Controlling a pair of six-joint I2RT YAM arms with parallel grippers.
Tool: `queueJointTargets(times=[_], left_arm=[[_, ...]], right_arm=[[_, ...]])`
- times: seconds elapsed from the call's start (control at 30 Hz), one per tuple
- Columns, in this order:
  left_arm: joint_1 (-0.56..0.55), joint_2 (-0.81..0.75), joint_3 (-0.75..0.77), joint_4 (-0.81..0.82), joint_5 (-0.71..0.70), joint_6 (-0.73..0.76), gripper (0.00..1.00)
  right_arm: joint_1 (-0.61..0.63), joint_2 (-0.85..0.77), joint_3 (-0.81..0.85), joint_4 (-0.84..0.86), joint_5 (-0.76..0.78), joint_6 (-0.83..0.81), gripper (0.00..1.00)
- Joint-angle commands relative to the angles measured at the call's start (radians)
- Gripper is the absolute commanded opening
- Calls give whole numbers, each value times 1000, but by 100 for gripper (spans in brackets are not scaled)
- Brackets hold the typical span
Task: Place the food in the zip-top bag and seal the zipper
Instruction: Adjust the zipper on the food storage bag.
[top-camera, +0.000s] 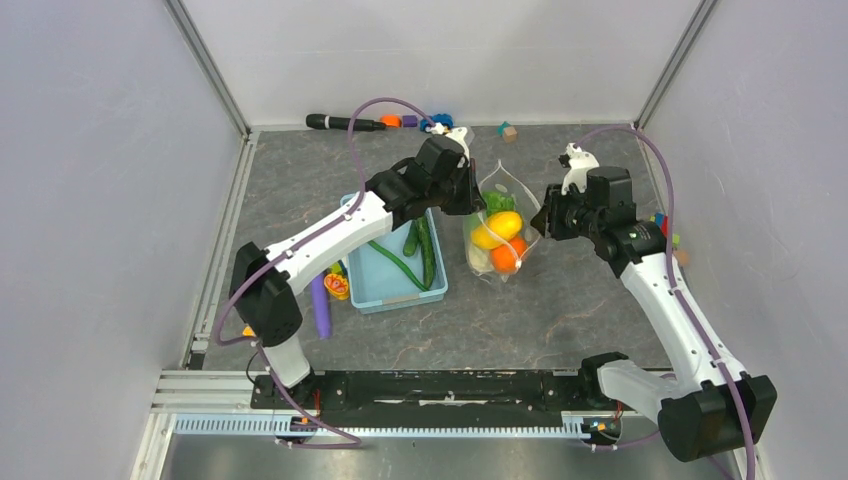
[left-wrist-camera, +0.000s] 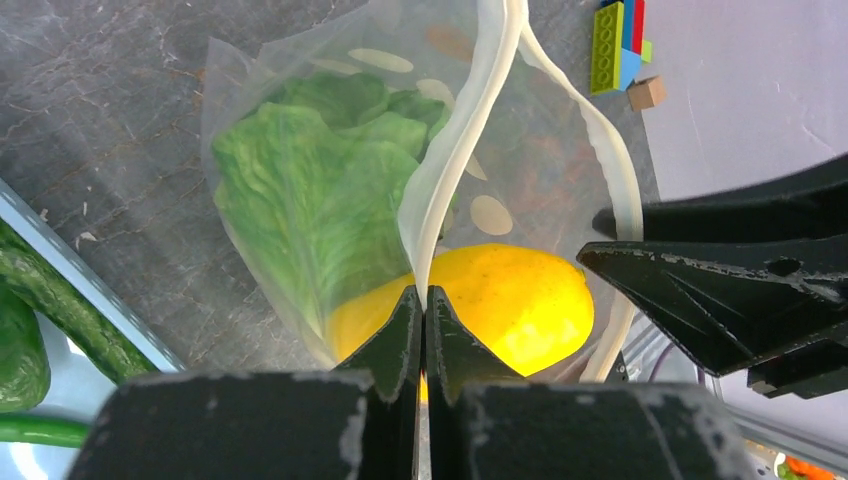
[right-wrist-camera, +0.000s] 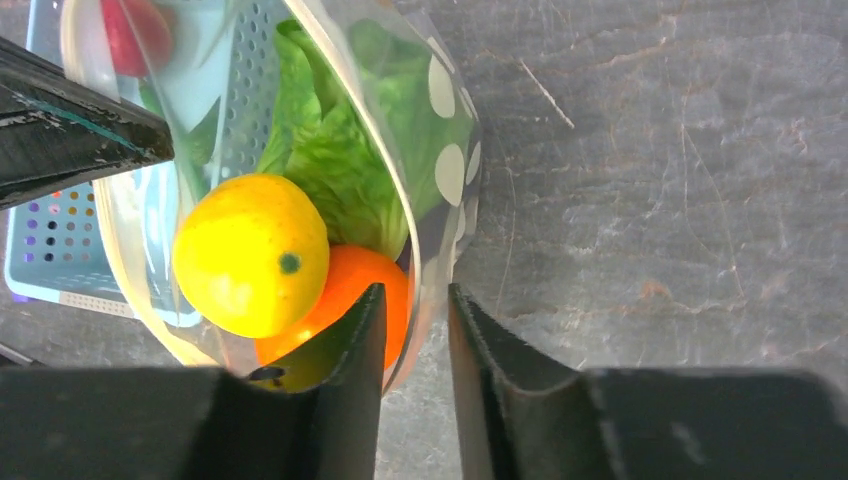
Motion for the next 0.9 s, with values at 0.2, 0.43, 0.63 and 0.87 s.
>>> queueJointTargets(times=[0.2,0.43,0.63,0.87], left_arm=[[8,125,283,-176,-196,10,2],[-32,146,346,-199,-138,71,2],[-98,114,296,-152,-10,137,2],[-90,17,234,-171,-158,167,2]], right_arm=[[-2,0,65,-27,-34,-10,0],[-2,99,103,-15,-20,24,0],[-4,143,210,-71,138,-24,0],[-4,138,245,-203,329,-84,0]])
